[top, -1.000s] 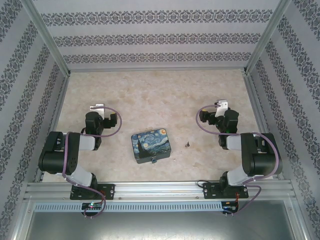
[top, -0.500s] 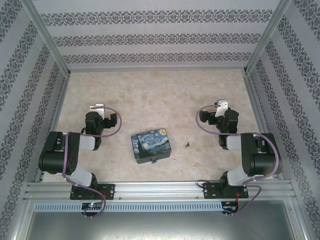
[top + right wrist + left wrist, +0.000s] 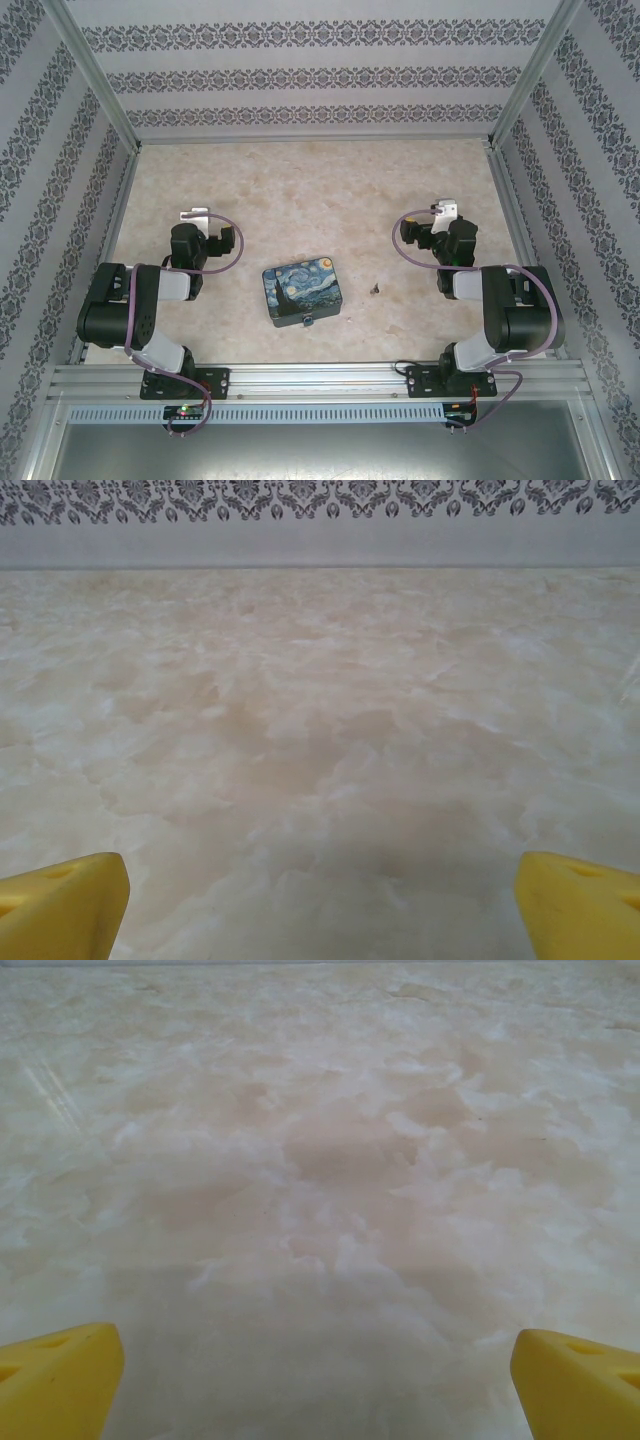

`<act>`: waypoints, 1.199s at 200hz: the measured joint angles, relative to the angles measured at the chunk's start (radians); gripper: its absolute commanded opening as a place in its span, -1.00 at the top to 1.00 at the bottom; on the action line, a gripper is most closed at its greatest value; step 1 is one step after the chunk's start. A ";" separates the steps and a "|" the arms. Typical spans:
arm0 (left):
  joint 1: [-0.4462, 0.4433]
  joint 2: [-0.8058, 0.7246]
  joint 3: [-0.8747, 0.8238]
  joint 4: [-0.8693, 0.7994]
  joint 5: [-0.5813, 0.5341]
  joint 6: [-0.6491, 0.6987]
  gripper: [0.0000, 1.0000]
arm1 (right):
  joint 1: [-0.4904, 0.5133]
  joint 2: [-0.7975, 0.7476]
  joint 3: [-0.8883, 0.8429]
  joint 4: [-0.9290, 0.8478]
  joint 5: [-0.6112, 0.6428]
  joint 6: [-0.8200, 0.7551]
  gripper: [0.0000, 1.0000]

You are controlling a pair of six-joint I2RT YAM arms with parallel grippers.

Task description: Unlock the padlock with the key

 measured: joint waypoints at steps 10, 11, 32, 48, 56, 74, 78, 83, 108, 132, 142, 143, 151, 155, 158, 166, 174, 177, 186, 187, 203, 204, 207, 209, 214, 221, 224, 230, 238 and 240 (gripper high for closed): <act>0.000 -0.005 0.011 -0.026 0.003 0.000 -0.99 | 0.000 -0.008 0.000 -0.004 0.021 0.007 -0.96; 0.000 -0.006 0.012 -0.029 0.003 0.000 -0.99 | 0.000 -0.009 0.000 -0.005 0.023 0.007 -0.96; 0.000 -0.056 0.062 -0.137 -0.008 -0.002 -0.99 | 0.000 -0.114 0.017 -0.148 0.087 0.040 -0.96; 0.000 -0.102 0.118 -0.216 -0.017 -0.002 -0.99 | 0.000 -0.210 0.101 -0.336 0.130 0.095 -0.96; 0.001 -0.126 0.148 -0.261 -0.018 -0.007 -0.99 | 0.000 -0.242 0.155 -0.415 0.152 0.143 -0.96; 0.001 -0.175 0.224 -0.379 -0.010 -0.038 -0.99 | -0.008 -0.291 0.283 -0.580 0.192 0.273 -0.96; 0.001 -0.183 0.240 -0.406 -0.007 -0.047 -0.99 | -0.012 -0.298 0.301 -0.601 0.192 0.293 -0.96; 0.001 -0.193 0.266 -0.450 -0.003 -0.063 -0.99 | -0.017 -0.303 0.320 -0.626 0.190 0.315 -0.96; 0.001 -0.228 0.397 -0.674 0.031 -0.188 -0.99 | -0.030 -0.308 0.345 -0.736 0.097 0.401 -0.89; -0.002 -0.239 0.501 -0.880 0.119 -0.315 -0.97 | 0.011 -0.311 0.343 -0.841 -0.040 0.454 -0.76; -0.010 -0.256 0.508 -0.940 0.159 -0.367 -0.97 | 0.056 -0.319 0.343 -0.883 -0.076 0.469 -0.75; -0.011 -0.257 0.508 -0.944 0.163 -0.370 -0.97 | 0.060 -0.319 0.343 -0.886 -0.079 0.470 -0.74; -0.027 -0.280 0.499 -0.996 0.193 -0.409 -0.97 | 0.112 -0.330 0.343 -0.922 -0.103 0.479 -0.72; -0.037 -0.292 0.492 -1.019 0.205 -0.429 -0.97 | 0.144 -0.337 0.343 -0.938 -0.108 0.481 -0.72; -0.044 -0.303 0.487 -1.036 0.217 -0.442 -0.97 | 0.164 -0.342 0.342 -0.949 -0.114 0.486 -0.72; -0.065 -0.330 0.472 -1.078 0.239 -0.473 -0.97 | 0.233 -0.356 0.342 -0.978 -0.122 0.493 -0.70; -0.090 -0.362 0.455 -1.120 0.259 -0.503 -0.97 | 0.299 -0.369 0.339 -0.998 -0.124 0.500 -0.67; -0.101 -0.377 0.446 -1.136 0.266 -0.515 -0.97 | 0.322 -0.373 0.338 -1.002 -0.124 0.502 -0.66; -0.128 -0.418 0.420 -1.167 0.285 -0.544 -0.97 | 0.394 -0.383 0.329 -1.016 -0.125 0.516 -0.63; -0.134 -0.425 0.416 -1.171 0.289 -0.549 -0.97 | 0.406 -0.384 0.327 -1.018 -0.126 0.518 -0.63; -0.189 -0.500 0.366 -1.224 0.316 -0.597 -0.97 | 0.521 -0.389 0.307 -1.037 -0.109 0.546 -0.62; -0.191 -0.503 0.364 -1.226 0.316 -0.599 -0.97 | 0.525 -0.389 0.306 -1.038 -0.108 0.546 -0.62; -0.201 -0.517 0.356 -1.233 0.320 -0.608 -0.98 | 0.543 -0.389 0.301 -1.041 -0.106 0.553 -0.62; -0.208 -0.525 0.349 -1.238 0.322 -0.613 -0.98 | 0.556 -0.389 0.298 -1.042 -0.101 0.556 -0.62; -0.224 -0.547 0.335 -1.251 0.327 -0.628 -0.98 | 0.586 -0.389 0.290 -1.046 -0.093 0.568 -0.61; -0.245 -0.573 0.317 -1.268 0.329 -0.647 -0.97 | 0.620 -0.389 0.280 -1.052 -0.080 0.579 -0.60; -0.253 -0.582 0.309 -1.273 0.330 -0.654 -0.97 | 0.632 -0.388 0.276 -1.054 -0.073 0.584 -0.60; -0.270 -0.602 0.294 -1.283 0.333 -0.671 -0.97 | 0.658 -0.387 0.270 -1.060 -0.063 0.597 -0.59; -0.291 -0.626 0.272 -1.289 0.335 -0.694 -0.97 | 0.686 -0.384 0.264 -1.065 -0.047 0.608 -0.59; -0.298 -0.632 0.267 -1.290 0.337 -0.699 -0.97 | 0.692 -0.383 0.263 -1.066 -0.043 0.612 -0.59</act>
